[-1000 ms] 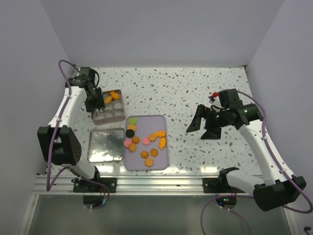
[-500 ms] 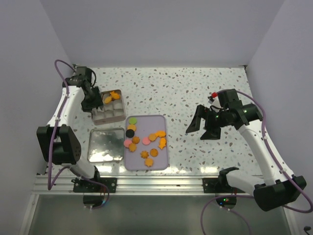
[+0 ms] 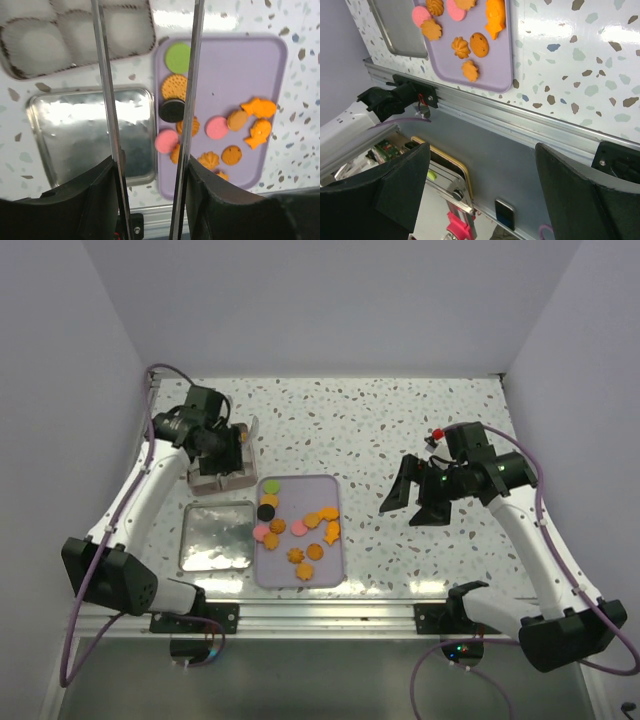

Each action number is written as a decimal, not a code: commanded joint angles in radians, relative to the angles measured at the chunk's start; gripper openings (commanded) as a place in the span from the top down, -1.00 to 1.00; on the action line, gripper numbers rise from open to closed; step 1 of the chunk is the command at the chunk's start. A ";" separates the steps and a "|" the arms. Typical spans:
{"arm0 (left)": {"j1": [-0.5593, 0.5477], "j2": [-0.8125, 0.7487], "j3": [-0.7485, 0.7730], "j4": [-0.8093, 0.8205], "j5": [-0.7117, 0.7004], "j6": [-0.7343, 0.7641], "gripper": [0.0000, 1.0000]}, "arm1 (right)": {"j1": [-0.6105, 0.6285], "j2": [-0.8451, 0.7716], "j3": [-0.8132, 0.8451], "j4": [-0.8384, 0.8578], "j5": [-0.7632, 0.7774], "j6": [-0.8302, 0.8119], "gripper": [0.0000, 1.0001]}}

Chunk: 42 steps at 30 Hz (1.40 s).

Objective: Pack the cookies

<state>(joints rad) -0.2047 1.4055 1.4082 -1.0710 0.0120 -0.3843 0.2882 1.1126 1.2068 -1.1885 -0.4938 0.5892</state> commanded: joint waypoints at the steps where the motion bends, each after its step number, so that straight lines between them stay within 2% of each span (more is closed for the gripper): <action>1: -0.073 -0.071 -0.058 -0.053 0.017 -0.060 -0.05 | 0.006 -0.025 0.022 0.015 -0.034 -0.009 -0.78; 12: -0.338 -0.315 -0.313 -0.145 0.040 -0.263 -0.05 | 0.005 -0.077 -0.039 0.023 -0.042 0.006 -0.79; 20: -0.423 -0.388 -0.397 -0.191 0.035 -0.329 -0.04 | 0.005 -0.126 -0.089 0.030 -0.043 0.034 -0.79; 27: -0.579 -0.381 -0.410 -0.155 0.063 -0.375 -0.04 | 0.005 -0.166 -0.107 0.021 -0.037 0.047 -0.79; 35: -0.800 -0.284 -0.374 -0.103 0.016 -0.478 -0.05 | 0.005 -0.198 -0.113 0.007 -0.029 0.058 -0.79; 42: -0.894 -0.178 -0.315 -0.077 -0.041 -0.510 -0.05 | 0.005 -0.198 -0.102 -0.008 -0.019 0.052 -0.79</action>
<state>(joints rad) -1.0790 1.2160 1.0351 -1.1980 0.0162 -0.8551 0.2890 0.9264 1.0954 -1.1843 -0.5148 0.6392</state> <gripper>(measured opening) 0.527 0.891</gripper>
